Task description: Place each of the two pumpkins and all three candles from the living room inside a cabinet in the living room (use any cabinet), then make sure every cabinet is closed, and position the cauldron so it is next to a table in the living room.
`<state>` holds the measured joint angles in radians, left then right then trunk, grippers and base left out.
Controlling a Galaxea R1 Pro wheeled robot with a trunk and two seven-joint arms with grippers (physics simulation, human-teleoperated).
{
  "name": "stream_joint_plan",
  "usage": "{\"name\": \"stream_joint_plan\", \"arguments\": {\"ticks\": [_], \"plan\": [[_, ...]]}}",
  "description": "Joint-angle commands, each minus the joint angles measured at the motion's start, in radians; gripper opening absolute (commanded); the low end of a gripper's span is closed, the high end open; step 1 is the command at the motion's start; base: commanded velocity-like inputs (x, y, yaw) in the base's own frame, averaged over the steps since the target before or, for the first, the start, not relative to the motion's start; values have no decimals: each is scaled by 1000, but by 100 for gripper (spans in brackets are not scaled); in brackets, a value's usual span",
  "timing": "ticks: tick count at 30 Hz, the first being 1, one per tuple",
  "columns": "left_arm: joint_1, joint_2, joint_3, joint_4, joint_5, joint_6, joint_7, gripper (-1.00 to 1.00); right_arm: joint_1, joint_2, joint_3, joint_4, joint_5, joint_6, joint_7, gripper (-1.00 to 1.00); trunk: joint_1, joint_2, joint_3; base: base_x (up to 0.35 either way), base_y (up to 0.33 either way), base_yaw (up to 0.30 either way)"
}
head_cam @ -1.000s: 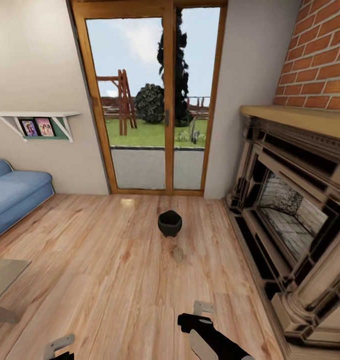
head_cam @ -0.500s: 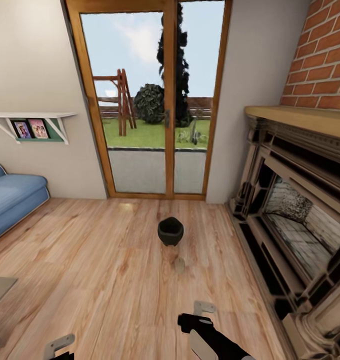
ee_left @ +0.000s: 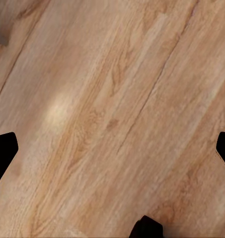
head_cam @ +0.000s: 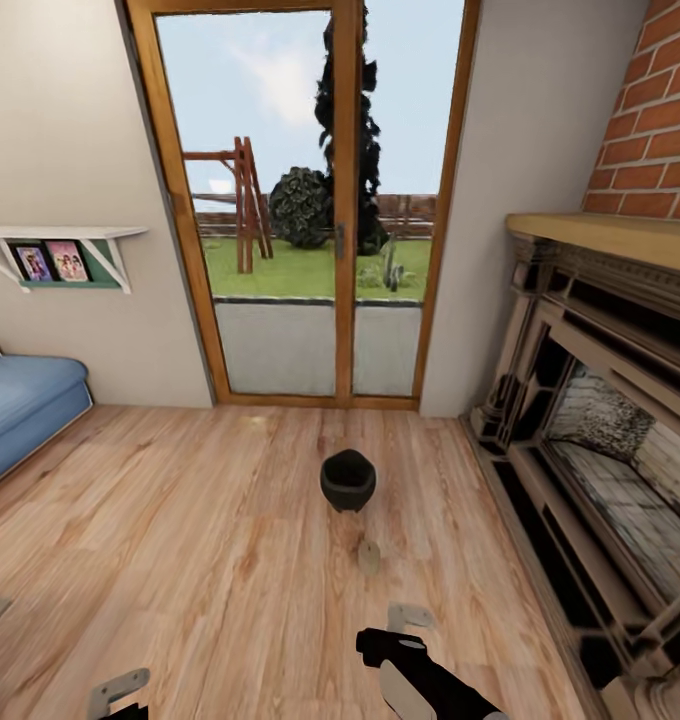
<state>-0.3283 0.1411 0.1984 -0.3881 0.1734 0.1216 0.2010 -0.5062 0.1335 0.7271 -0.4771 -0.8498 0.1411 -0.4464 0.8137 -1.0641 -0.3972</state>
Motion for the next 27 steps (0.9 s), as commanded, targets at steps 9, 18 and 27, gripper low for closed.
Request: {"name": "stream_joint_plan", "arguments": {"ticks": [9, 18, 27], "plan": [[0, 1, 2, -2, 3, 5, -3, 100, 0, 0, -1, 0, 0, 1, 0, 100, 0, 0, 0, 333, 72, 0], [-3, 5, 7, -368, 7, 421, -20, 100, -11, 3, -10, -10, -6, 118, -9, 100, 0, 0, 0, 314, 4, 0], [-3, 9, 12, -593, 5, 591, -87, 100, -105, 3, -40, -23, -7, 317, -11, 100, 0, 0, 0, 280, 0, 0]]}}
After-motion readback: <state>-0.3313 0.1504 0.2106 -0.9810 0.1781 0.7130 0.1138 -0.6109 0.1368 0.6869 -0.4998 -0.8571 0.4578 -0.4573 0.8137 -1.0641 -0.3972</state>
